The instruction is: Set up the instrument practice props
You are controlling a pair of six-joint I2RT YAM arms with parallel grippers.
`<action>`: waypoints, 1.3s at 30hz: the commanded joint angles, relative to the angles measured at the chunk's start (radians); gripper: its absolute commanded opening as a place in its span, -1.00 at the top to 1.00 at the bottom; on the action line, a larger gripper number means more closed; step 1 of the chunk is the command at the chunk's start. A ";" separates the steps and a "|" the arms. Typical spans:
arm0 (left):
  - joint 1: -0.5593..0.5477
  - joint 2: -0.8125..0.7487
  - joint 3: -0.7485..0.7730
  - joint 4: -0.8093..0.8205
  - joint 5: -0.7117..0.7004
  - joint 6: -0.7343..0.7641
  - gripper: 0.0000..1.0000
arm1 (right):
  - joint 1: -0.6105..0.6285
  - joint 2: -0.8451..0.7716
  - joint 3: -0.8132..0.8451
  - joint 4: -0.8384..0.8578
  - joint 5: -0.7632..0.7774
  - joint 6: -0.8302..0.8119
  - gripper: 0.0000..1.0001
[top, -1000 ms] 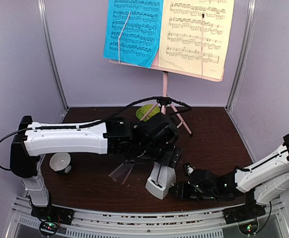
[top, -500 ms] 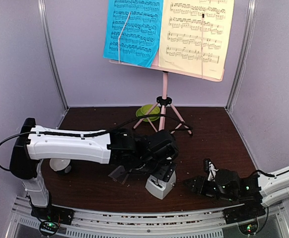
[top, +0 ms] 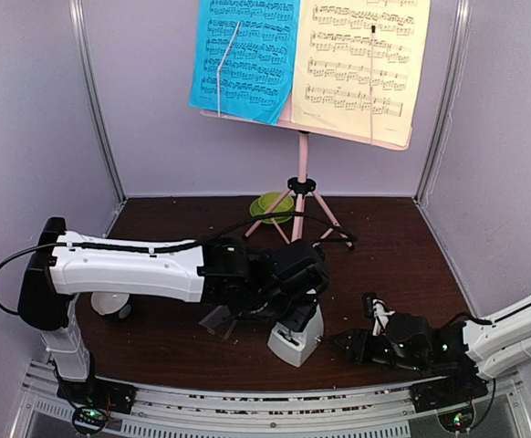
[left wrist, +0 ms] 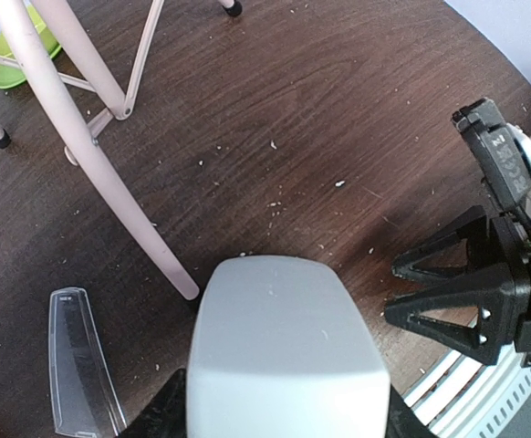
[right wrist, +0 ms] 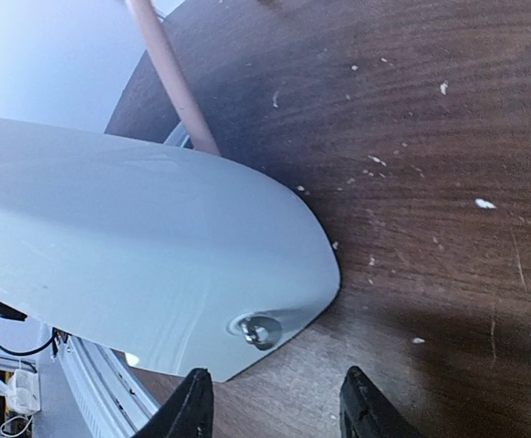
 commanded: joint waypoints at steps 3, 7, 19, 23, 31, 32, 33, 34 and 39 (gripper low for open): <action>0.003 -0.059 0.037 0.064 -0.009 0.051 0.75 | 0.001 0.014 0.085 0.019 0.026 -0.206 0.05; 0.003 -0.069 0.035 0.069 -0.002 0.060 0.82 | 0.001 0.099 0.131 0.028 0.012 -0.252 0.05; 0.004 -0.115 -0.039 0.125 0.002 0.082 1.00 | 0.000 0.297 0.097 0.229 -0.040 -0.193 0.16; 0.003 -0.132 -0.071 0.161 0.014 0.080 1.00 | 0.000 0.333 0.107 0.305 -0.069 -0.213 0.23; 0.004 -0.168 -0.132 0.232 0.030 0.103 1.00 | 0.000 0.401 0.076 0.465 -0.112 -0.162 0.42; 0.003 -0.178 -0.144 0.246 0.031 0.106 1.00 | 0.000 0.401 0.065 0.491 -0.113 -0.153 0.47; 0.004 -0.187 -0.157 0.260 0.030 0.107 1.00 | 0.000 0.400 0.056 0.513 -0.115 -0.144 0.51; 0.005 -0.198 -0.169 0.274 0.029 0.108 1.00 | 0.000 0.398 0.046 0.536 -0.117 -0.138 0.53; 0.004 -0.231 -0.205 0.323 0.031 0.132 1.00 | -0.002 0.374 0.027 0.581 -0.117 -0.122 0.59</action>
